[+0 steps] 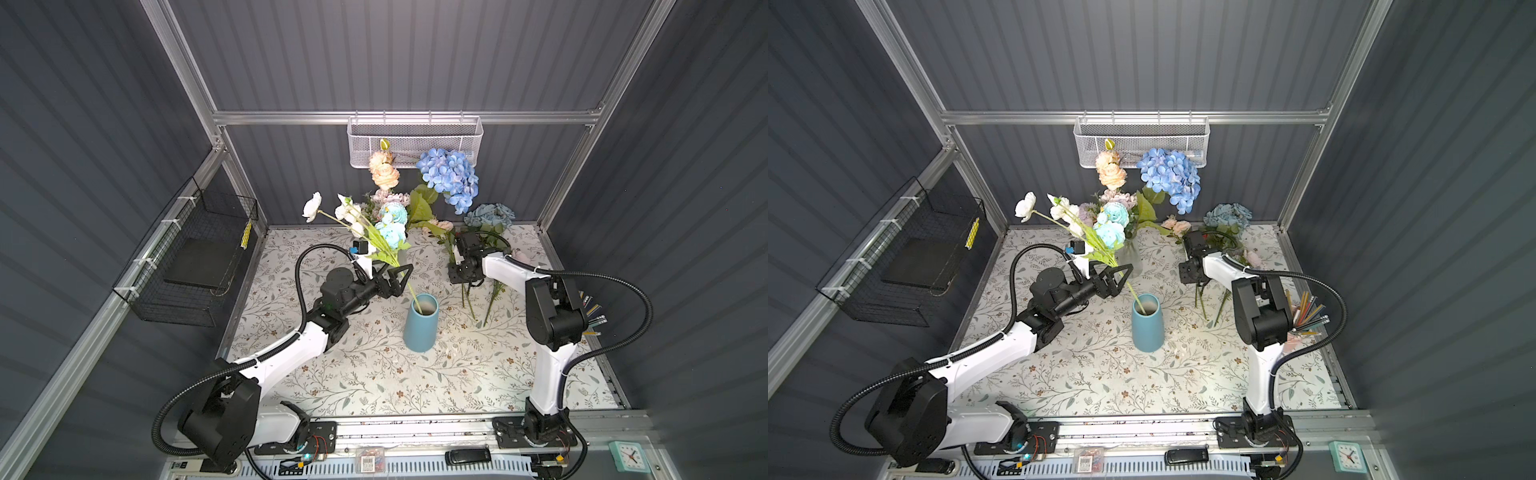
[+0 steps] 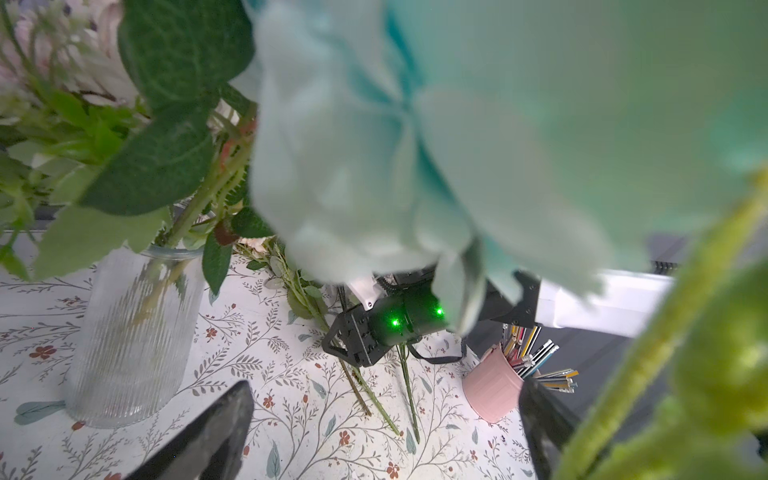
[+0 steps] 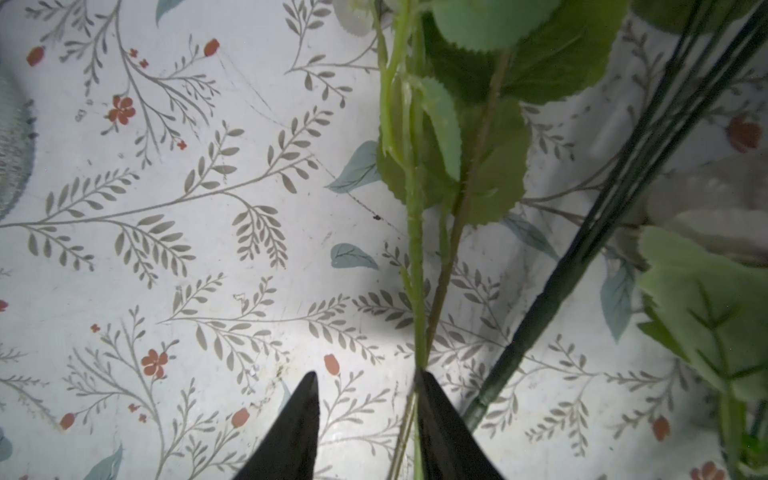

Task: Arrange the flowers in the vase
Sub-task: 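Close the right gripper on the white rose stem in the pile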

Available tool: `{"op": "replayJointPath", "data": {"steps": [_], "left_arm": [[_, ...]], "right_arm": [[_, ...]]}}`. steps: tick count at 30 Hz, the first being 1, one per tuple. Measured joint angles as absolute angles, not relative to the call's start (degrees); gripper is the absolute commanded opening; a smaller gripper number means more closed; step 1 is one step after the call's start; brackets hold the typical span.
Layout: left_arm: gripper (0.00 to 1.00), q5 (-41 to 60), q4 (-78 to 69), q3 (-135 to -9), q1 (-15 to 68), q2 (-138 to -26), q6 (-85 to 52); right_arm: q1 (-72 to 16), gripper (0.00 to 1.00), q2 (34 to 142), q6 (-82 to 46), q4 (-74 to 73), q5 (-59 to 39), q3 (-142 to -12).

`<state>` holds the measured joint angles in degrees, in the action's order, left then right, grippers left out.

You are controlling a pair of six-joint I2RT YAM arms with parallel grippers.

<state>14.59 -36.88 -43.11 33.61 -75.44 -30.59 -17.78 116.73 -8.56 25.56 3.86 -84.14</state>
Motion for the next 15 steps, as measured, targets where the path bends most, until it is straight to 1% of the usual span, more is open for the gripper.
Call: {"op": "replayJointPath", "data": {"steps": [7,15], "left_arm": [[0.99,14.59,-36.88,-43.11,33.61,-75.44,-30.59],[0.99,14.57,-36.88,-43.11,33.61,-75.44,-30.59]], "right_arm": [[-17.78,0.42,117.69,-8.73,26.57,3.38,-84.44],[-17.78,0.46,117.6,-10.46,26.7,8.01,-84.42]]}}
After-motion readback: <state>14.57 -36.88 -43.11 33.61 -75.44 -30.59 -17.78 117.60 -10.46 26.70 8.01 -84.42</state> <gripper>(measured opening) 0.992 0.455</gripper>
